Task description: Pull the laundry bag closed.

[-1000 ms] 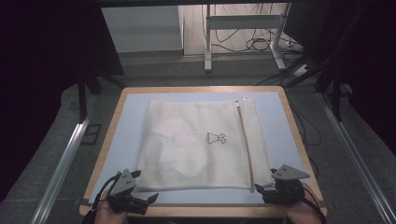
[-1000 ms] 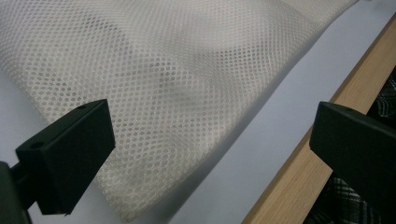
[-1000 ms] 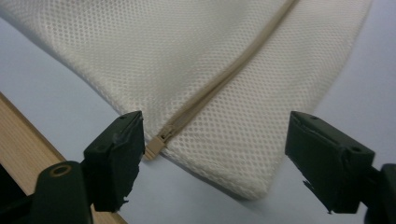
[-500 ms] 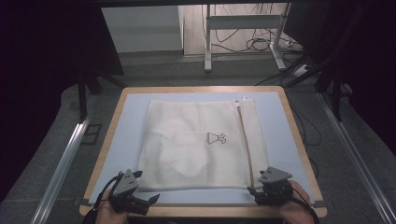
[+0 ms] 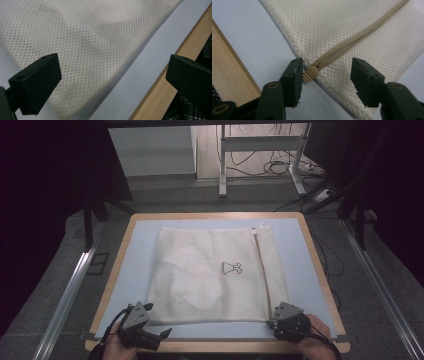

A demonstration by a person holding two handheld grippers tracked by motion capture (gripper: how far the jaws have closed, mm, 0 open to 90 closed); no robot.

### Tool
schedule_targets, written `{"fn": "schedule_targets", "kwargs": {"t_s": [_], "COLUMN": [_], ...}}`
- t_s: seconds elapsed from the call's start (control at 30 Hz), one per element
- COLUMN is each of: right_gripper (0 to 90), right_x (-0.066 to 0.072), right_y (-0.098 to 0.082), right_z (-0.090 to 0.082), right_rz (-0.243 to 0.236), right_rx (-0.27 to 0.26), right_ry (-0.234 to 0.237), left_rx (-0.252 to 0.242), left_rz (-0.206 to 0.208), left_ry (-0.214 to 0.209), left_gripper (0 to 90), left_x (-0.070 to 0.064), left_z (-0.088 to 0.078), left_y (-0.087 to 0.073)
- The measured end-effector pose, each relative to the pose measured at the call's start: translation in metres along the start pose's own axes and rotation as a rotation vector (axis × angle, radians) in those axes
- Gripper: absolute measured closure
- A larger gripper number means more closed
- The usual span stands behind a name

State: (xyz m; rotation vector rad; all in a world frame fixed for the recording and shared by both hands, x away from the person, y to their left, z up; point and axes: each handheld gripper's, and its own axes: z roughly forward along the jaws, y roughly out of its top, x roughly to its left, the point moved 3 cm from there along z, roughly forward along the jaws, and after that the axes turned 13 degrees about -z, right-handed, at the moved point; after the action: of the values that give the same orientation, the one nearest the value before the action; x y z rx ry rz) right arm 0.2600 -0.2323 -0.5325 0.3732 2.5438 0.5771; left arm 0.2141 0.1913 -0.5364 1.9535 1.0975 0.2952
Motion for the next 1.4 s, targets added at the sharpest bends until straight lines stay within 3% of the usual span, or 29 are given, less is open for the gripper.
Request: {"fn": "schedule_targets", "kwargs": {"t_s": [0.2, 0.53, 0.8, 1.13, 1.2, 1.4], "right_gripper": [55.2, 71.1, 76.7, 67.0, 59.1, 51.8], "right_x": [0.001, -0.003, -0.005, -0.014, -0.017, -0.020], "right_y": [0.003, 0.002, 0.001, 0.000, 0.000, 0.003], "right_z": [-0.006, -0.014, -0.011, -0.005, -0.002, 0.003], "right_rz": [-0.045, -0.017, -0.013, 0.013, 0.023, 0.043], "right_rx": [-0.001, -0.015, -0.020, -0.033, -0.045, -0.082], "right_ry": [-0.020, -0.027, -0.012, 0.012, 0.029, 0.077], "left_rx": [-0.007, -0.003, 0.004, 0.013, 0.014, 0.022], "left_rz": [-0.007, -0.001, 0.002, 0.005, 0.004, 0.008], "left_ry": [-0.003, -0.002, -0.003, 0.000, -0.001, 0.002], "left_gripper": [0.0, 0.0, 0.0, 0.0, 0.0, 0.0], "left_x": [0.001, 0.001, 0.000, 0.000, 0.000, -0.001], "left_z": [-0.001, -0.001, 0.000, 0.001, 0.001, 0.003], "left_y": [0.000, 0.000, 0.000, -0.001, -0.001, -0.001]}}
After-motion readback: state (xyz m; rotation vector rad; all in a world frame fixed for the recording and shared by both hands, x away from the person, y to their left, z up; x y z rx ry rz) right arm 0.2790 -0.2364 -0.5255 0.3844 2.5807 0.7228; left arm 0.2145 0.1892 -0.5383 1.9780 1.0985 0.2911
